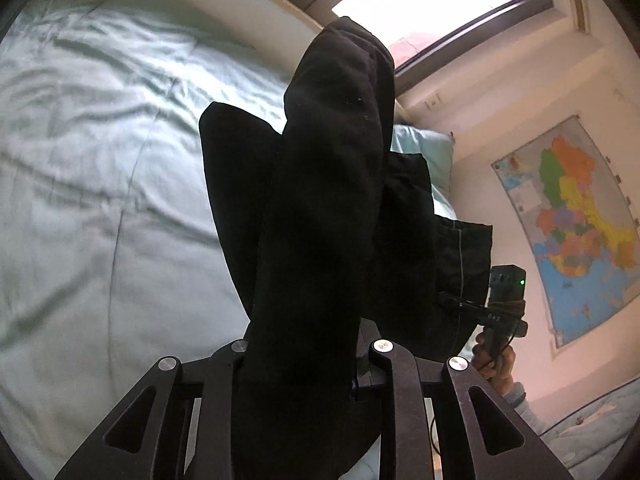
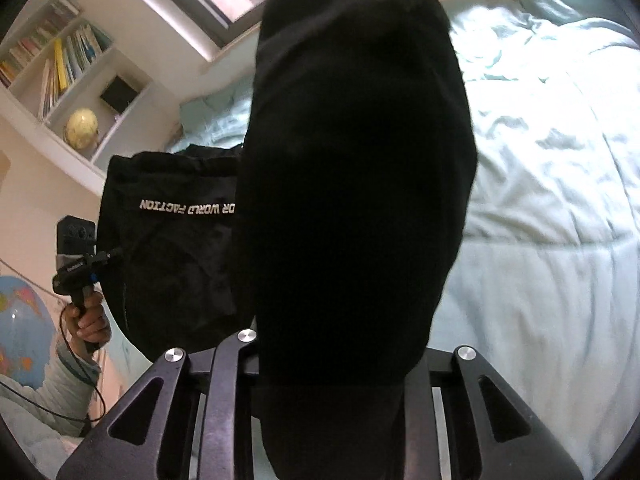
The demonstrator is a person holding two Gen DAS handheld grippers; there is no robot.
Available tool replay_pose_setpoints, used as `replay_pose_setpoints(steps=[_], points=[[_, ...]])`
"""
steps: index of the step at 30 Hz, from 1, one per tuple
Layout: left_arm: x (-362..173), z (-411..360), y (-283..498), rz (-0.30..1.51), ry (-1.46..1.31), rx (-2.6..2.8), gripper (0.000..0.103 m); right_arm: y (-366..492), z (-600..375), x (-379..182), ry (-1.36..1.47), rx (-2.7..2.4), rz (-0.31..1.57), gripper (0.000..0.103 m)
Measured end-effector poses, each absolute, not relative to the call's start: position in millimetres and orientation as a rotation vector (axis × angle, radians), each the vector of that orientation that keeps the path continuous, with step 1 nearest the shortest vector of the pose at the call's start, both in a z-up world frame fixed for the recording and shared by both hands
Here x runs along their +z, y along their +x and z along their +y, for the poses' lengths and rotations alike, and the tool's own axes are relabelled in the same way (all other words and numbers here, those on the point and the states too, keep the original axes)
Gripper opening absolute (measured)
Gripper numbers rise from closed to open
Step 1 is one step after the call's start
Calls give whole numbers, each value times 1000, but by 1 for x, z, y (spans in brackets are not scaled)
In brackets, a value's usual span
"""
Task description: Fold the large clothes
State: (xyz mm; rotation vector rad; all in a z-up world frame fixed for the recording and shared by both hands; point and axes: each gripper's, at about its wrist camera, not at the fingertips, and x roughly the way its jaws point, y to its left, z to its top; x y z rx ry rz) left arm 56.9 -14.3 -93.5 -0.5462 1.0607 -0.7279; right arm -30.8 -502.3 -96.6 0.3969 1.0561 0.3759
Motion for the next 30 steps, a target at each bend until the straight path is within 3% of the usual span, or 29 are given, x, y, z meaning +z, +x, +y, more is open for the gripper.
replay_pose_setpoints(steps=[5, 10, 14, 18, 22, 25, 30], points=[[-123, -10, 11, 1166, -573, -690, 26, -72, -498, -127, 434, 335, 1164, 30], [-185, -6, 3, 1325, -587, -582, 27, -79, -501, -188, 505, 249, 1301, 31], [-238, 24, 10, 1425, -656, -392, 39, -83, -534, -223, 687, 114, 1310, 43], [-274, 70, 12, 1438, -905, -333, 42, -99, -572, -238, 810, 38, 1292, 48], [-250, 93, 11, 1395, -857, -284, 42, -116, -584, -227, 742, -69, 1287, 59], [-212, 98, 7, 1334, -710, -222, 41, -128, -577, -203, 631, -118, 1270, 59], [-140, 44, -17, 1229, -402, -325, 41, -112, -487, -150, 414, -19, 1206, 61]])
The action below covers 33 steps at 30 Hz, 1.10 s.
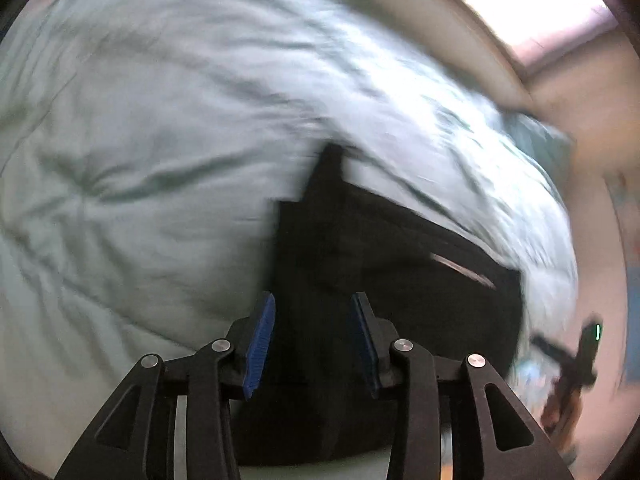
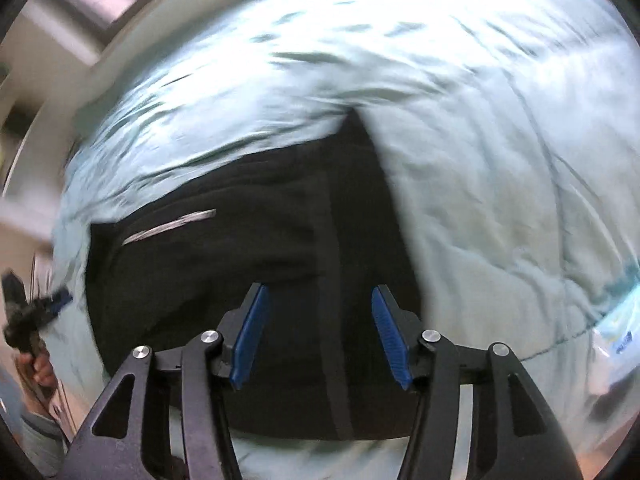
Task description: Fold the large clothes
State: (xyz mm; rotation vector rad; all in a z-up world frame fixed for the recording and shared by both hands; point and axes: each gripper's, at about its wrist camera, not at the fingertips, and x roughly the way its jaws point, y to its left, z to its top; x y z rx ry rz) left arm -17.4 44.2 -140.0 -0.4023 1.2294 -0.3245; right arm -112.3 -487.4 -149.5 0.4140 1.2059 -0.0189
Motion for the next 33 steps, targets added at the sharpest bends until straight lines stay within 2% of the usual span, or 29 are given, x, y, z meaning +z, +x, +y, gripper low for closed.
replay_pose_setpoints(steps=[3, 6, 9, 13, 18, 22, 28, 33], points=[[-140, -5, -32, 1240, -272, -343, 42, -93, -426, -154, 234, -13, 1209, 64], [-184, -37, -29, 1330, -144, -247, 42, -96, -402, -179, 140, -26, 1289, 64], [-238, -33, -19, 1414, -206, -222, 42, -82, -389, -229, 155, -35, 1384, 67], [-251, -10, 1, 1450, -390, -206, 42, -70, -391, -249, 172, -57, 1408, 69], [-222, -18, -5, 1410, -252, -240, 42, -61, -384, -233, 196, -74, 1430, 69], [-176, -33, -27, 1337, -155, -261, 42, -68, -374, -212, 233, -82, 1417, 69], [-93, -53, -51, 1129, 53, -143, 42, -82, -362, -148, 232, -84, 1335, 70], [-35, -70, -62, 1036, 55, -97, 42, -100, -368, -77, 197, -113, 1223, 70]])
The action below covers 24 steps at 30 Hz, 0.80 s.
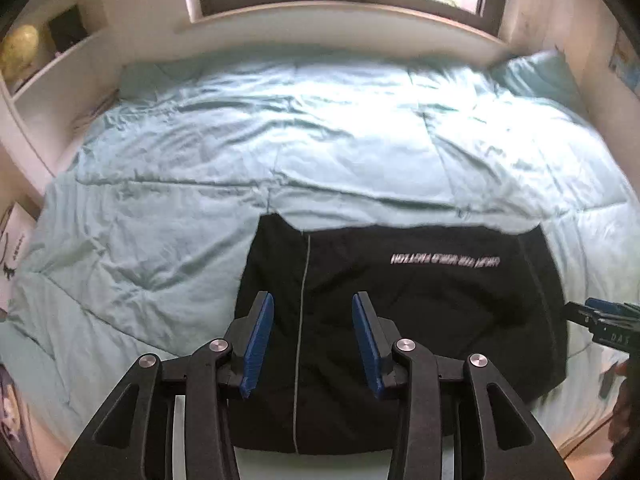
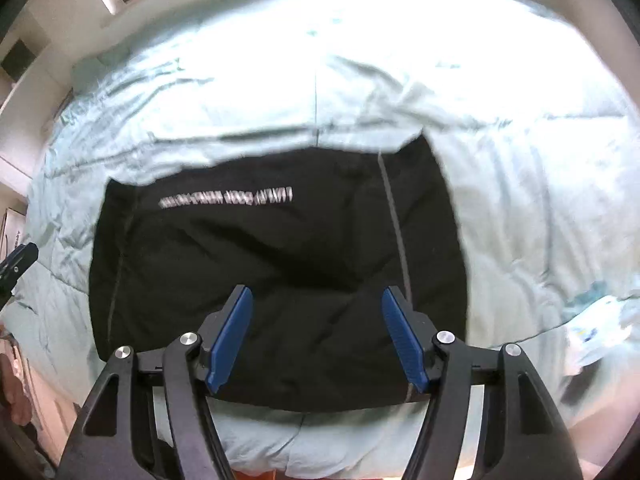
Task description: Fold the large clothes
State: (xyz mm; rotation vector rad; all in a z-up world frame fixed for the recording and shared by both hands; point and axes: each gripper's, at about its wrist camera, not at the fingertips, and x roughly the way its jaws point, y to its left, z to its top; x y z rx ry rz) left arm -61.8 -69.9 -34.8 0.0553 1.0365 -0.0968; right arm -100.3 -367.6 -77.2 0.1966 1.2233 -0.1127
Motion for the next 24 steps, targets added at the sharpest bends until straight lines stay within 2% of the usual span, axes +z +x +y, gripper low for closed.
replay_pose_setpoints(steps=[11, 15, 18, 24], points=[[67, -86, -90, 895, 30, -132, 43, -120, -343, 35, 125, -103, 1048, 74], [95, -88, -97, 836, 43, -138, 47, -125, -330, 63, 95, -95, 1001, 80], [102, -90, -101, 822, 43, -135, 47, -128, -324, 74, 87, -99, 983, 84], [91, -90, -102, 863, 35, -120, 47, -127, -314, 69, 69, -105, 995, 84]])
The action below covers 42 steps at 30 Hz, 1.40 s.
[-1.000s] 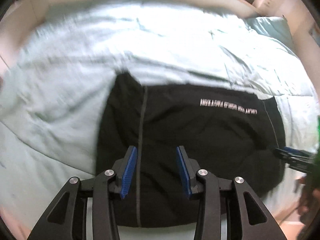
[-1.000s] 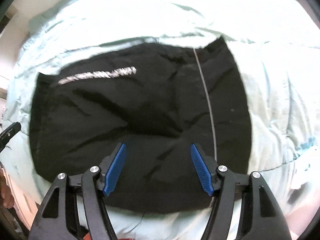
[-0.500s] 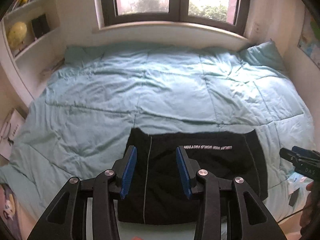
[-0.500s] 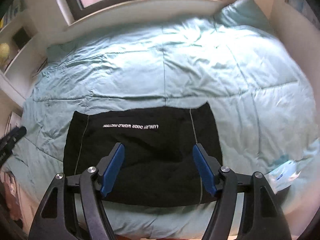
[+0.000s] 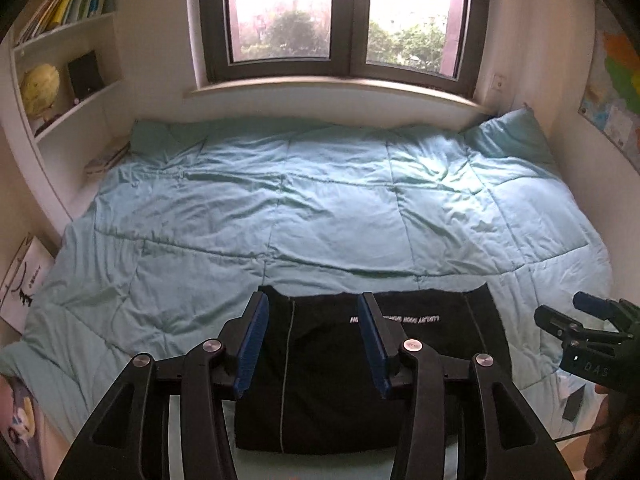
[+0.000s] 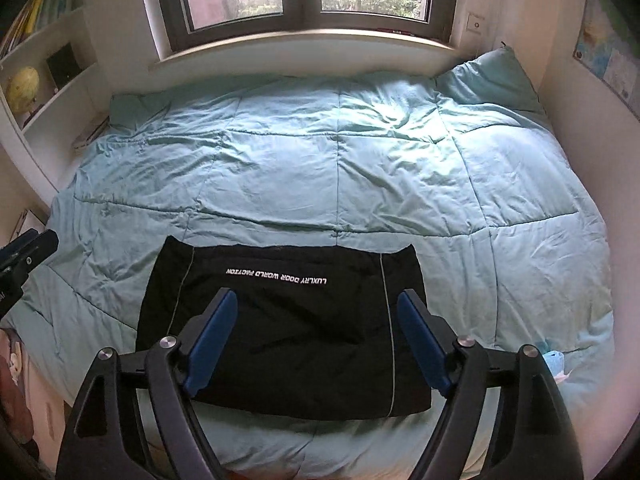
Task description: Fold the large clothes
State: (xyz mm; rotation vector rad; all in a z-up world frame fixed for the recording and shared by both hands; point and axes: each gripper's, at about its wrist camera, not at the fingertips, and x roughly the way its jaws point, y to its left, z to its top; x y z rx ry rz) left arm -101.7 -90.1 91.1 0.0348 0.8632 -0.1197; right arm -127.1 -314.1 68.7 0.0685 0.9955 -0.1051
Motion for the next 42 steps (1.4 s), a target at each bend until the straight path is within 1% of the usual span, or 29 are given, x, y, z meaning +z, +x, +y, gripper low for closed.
replay_pose_setpoints(steps=[5, 12, 17, 42], points=[[73, -88, -102, 917, 26, -117, 47, -124, -314, 49, 60, -109, 1050, 84], [61, -89, -101, 942, 57, -93, 47, -124, -319, 23, 60, -119, 1117, 84], [56, -95, -103, 931, 100, -79, 47, -124, -322, 19, 42, -123, 1118, 84], [40, -112, -111, 969, 117, -26, 47, -130, -335, 5, 12, -80, 1155, 84]])
